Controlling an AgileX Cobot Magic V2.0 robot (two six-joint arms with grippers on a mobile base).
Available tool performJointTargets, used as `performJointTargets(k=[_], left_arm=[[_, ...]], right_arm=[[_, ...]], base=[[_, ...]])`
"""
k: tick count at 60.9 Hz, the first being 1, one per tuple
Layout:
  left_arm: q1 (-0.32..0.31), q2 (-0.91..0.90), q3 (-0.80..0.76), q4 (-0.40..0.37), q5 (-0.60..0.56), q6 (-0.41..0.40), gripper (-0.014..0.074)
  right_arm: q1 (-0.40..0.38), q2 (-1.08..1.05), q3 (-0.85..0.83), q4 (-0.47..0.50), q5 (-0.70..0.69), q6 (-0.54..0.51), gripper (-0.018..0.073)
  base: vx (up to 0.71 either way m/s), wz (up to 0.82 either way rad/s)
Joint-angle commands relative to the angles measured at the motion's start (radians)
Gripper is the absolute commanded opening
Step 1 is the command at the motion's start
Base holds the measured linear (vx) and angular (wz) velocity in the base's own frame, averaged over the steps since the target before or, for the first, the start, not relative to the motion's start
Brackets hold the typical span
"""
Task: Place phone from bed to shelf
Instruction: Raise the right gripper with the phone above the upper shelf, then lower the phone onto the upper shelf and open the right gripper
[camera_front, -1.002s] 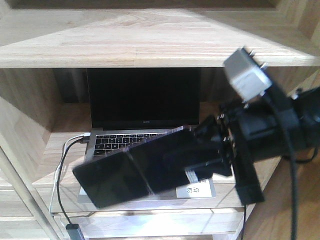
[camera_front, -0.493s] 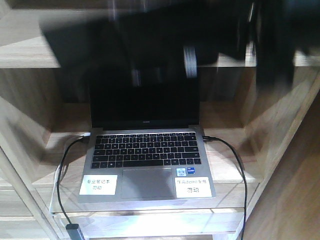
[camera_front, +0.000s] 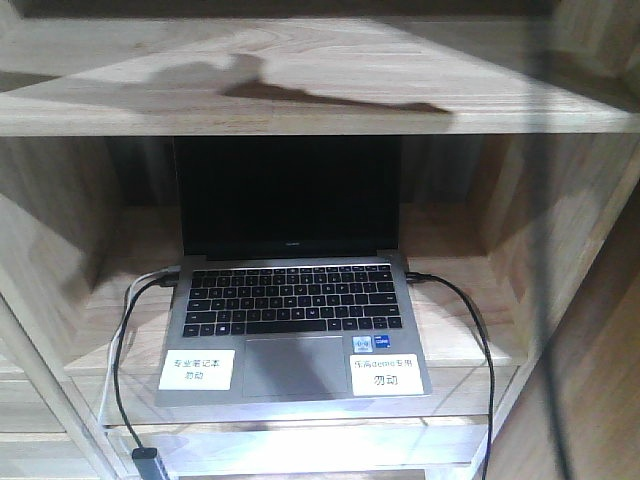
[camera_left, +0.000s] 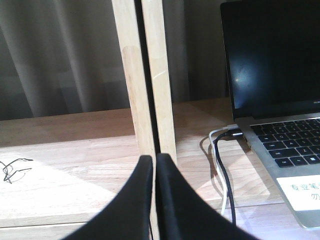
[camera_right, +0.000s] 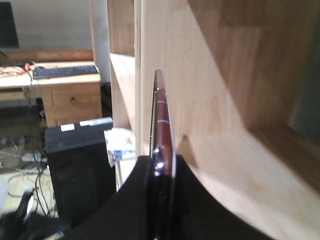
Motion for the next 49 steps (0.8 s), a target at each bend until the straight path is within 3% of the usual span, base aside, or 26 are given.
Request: performJointTargets(k=[1, 20, 49], left_arm=[[-0.004, -0.013, -0.021, -0.009, -0.072, -0.006, 0.0001], [-0.004, -0.013, -0.021, -0.009, -0.072, -0.006, 0.0001], [-0.004, -0.013, -0.021, -0.009, -0.072, -0.006, 0.0001]], right_arm=[[0.046, 0.029, -0.081, 0.05, -0.137, 0.013, -0.0002], [0.124, 0.181, -0.131, 0.051, -0.401, 0.032, -0.0002], [0.123, 0.309, -0.131, 0.061, -0.477, 0.029, 0.0]], base=[[0.0, 0.0], [0.0, 0.0], [0.0, 0.0]])
